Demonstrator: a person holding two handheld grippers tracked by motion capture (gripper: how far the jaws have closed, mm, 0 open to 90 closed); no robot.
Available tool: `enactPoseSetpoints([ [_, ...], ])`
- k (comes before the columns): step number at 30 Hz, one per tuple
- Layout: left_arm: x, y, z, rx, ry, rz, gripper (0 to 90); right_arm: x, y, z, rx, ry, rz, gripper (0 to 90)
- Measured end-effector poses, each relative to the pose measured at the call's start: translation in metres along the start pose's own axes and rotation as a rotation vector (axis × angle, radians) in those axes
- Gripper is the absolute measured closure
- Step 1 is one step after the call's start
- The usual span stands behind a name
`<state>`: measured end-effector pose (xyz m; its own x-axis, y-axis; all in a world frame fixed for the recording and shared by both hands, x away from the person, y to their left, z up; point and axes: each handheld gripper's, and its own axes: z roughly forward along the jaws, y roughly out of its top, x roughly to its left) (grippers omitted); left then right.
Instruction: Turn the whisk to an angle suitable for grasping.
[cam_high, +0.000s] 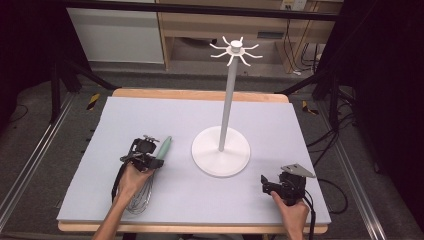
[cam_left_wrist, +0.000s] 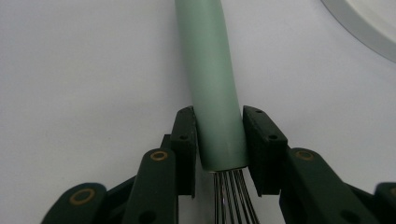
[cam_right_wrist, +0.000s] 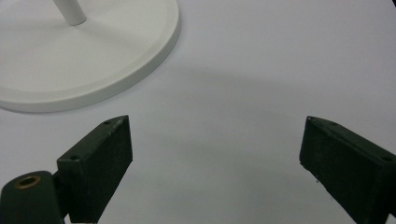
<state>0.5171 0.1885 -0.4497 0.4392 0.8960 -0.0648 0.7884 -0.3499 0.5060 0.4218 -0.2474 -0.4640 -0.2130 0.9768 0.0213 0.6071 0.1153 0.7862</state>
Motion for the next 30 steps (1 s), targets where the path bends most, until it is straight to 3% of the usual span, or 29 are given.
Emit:
enactPoseSetpoints([
  [19,0.007,-0.013,-0.027,-0.096,-0.033,-0.004,66.8,0.0,0.0,0.0,0.001,-0.003,0.001,9.8],
  [30,0.005,-0.016,-0.053,-0.223,-0.049,0.003,66.8,-0.001,0.0,0.0,-0.001,-0.003,-0.002,9.8],
])
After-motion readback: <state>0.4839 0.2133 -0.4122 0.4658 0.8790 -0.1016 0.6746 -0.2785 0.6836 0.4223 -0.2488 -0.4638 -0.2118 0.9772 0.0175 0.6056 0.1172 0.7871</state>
